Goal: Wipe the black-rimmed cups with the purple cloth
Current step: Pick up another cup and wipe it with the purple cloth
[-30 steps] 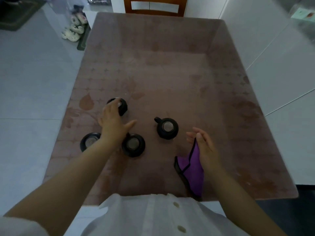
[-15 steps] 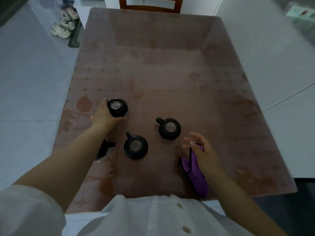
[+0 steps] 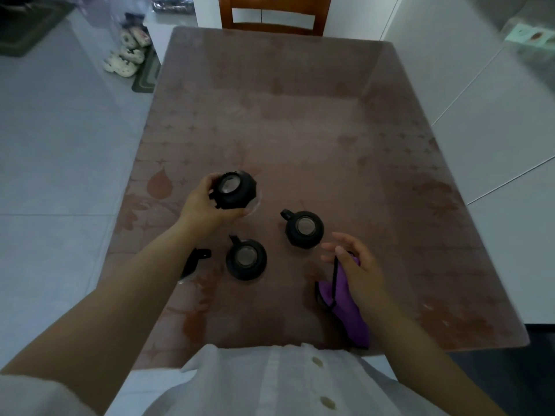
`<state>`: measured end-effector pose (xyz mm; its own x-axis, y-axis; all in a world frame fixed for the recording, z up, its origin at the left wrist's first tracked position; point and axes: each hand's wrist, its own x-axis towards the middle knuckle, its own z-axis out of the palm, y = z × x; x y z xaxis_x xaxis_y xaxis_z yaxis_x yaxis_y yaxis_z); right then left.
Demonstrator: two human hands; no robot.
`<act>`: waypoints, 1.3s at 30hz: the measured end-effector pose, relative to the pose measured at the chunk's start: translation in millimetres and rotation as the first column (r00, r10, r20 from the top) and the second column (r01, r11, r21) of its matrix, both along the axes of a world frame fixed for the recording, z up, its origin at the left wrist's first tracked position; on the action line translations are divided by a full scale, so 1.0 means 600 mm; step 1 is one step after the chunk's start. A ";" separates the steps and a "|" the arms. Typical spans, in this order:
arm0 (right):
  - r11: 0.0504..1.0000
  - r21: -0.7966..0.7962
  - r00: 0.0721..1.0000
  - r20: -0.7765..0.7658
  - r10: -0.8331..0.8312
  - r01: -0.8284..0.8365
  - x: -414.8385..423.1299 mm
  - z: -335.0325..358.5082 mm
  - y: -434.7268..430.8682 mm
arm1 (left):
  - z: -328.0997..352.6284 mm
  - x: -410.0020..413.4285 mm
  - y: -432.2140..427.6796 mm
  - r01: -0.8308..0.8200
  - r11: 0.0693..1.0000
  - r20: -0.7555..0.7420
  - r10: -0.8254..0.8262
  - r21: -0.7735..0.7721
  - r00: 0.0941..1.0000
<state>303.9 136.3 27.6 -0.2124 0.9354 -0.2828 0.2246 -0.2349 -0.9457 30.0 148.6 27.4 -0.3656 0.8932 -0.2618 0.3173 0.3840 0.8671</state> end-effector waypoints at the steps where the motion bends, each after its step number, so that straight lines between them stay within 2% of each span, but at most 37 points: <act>1: 1.000 0.003 1.000 -0.021 -0.014 0.014 -0.003 0.003 0.001 | 0.019 0.014 -0.005 0.037 0.999 0.012 -0.038 0.026 0.999; 6: 0.995 0.074 0.993 -0.102 -0.065 0.073 -0.011 0.036 0.009 | 0.073 0.070 -0.037 0.185 0.973 0.078 -0.197 0.140 0.977; 11: 0.924 0.380 0.999 0.013 -0.037 0.029 -0.017 0.075 0.015 | 0.084 0.117 -0.060 0.243 0.958 0.101 -0.259 0.151 0.961; 14: 0.861 0.500 0.994 0.100 0.053 -0.096 -0.040 0.095 0.009 | 0.082 0.149 -0.069 0.239 0.960 0.103 -0.254 0.145 0.962; 16: 0.828 0.519 0.974 0.183 0.136 -0.213 -0.055 0.094 0.006 | 0.082 0.167 -0.075 0.241 0.958 0.117 -0.260 0.152 0.958; 18: 0.845 0.482 0.972 0.160 0.175 -0.231 -0.061 0.087 0.006 | 0.085 0.177 -0.080 0.251 0.957 0.133 -0.270 0.148 0.954; 23: 0.912 0.378 0.965 -0.133 0.227 -0.162 -0.042 0.078 0.017 | 0.088 0.172 -0.086 0.298 0.950 0.278 -0.313 0.096 0.908; 27: 0.915 0.369 0.961 -0.155 0.230 -0.160 -0.026 0.083 0.022 | 0.098 0.168 -0.085 0.364 0.923 0.331 -0.385 0.127 0.862; 30: 0.943 0.292 0.945 -0.230 0.231 -0.160 -0.015 0.085 0.019 | 0.102 0.162 -0.082 0.389 0.907 0.378 -0.421 0.164 0.824; 33: 0.976 0.142 0.917 -0.343 0.203 -0.163 -0.009 0.079 0.012 | 0.109 0.160 -0.079 0.434 0.882 0.339 -0.472 0.184 0.814; 36: 0.982 -0.016 0.839 -0.522 0.151 -0.187 -0.007 0.072 0.009 | 0.118 0.163 -0.076 0.464 0.862 0.272 -0.505 0.203 0.819; 39: 0.972 -0.019 0.823 -0.536 0.188 -0.234 -0.001 0.074 0.010 | 0.116 0.161 -0.074 0.522 0.831 0.121 -0.548 0.194 0.827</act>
